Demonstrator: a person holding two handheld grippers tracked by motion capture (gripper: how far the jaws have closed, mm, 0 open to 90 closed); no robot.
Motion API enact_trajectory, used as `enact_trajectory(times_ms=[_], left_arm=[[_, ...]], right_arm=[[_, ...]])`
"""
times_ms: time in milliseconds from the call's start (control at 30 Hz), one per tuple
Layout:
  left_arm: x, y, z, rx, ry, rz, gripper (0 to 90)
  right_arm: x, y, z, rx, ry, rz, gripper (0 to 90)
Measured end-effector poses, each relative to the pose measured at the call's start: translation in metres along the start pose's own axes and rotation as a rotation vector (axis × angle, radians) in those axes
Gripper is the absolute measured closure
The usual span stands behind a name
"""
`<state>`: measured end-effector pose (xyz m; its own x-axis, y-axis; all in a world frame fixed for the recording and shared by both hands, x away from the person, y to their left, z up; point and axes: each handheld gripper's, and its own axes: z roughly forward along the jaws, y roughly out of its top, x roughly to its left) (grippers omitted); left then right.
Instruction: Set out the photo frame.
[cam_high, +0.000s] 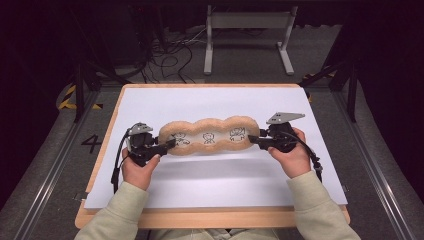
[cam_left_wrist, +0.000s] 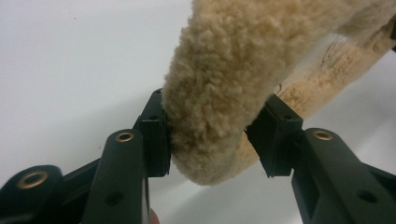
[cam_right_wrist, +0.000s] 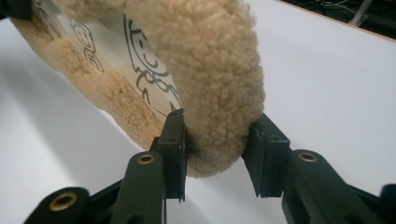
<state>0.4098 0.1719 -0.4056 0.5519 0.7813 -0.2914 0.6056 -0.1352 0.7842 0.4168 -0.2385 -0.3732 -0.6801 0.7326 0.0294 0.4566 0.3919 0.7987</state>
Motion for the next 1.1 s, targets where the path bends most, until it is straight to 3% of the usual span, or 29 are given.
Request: enact_trajectory(times_ms=[133, 400, 600, 700, 933, 1100], left_arm=[[0.003, 0.002, 0.017, 0.005, -0.027, -0.03, 52.8], [0.0, 0.005, 0.039, 0.048, -0.016, -0.013, 53.3], [0.0, 0.002, 0.044, 0.073, -0.007, -0.01, 54.1], [0.001, 0.0, 0.048, 0.089, -0.014, -0.008, 54.3], [0.001, -0.001, 0.049, 0.087, 0.0, 0.004, 53.6], [-0.001, 0.0, 0.046, 0.065, 0.024, 0.034, 42.6]], right_arm=[[-0.006, -0.008, -0.001, 0.008, 0.0, 0.052, 62.3], [-0.024, -0.025, 0.009, 0.035, -0.014, 0.118, 62.3], [-0.03, -0.033, 0.019, 0.064, -0.019, 0.123, 62.1], [-0.028, -0.035, 0.022, 0.09, -0.045, 0.097, 61.3], [-0.028, -0.037, 0.022, 0.083, -0.037, 0.098, 60.5], [-0.026, -0.036, 0.021, 0.073, -0.04, 0.071, 50.3]])
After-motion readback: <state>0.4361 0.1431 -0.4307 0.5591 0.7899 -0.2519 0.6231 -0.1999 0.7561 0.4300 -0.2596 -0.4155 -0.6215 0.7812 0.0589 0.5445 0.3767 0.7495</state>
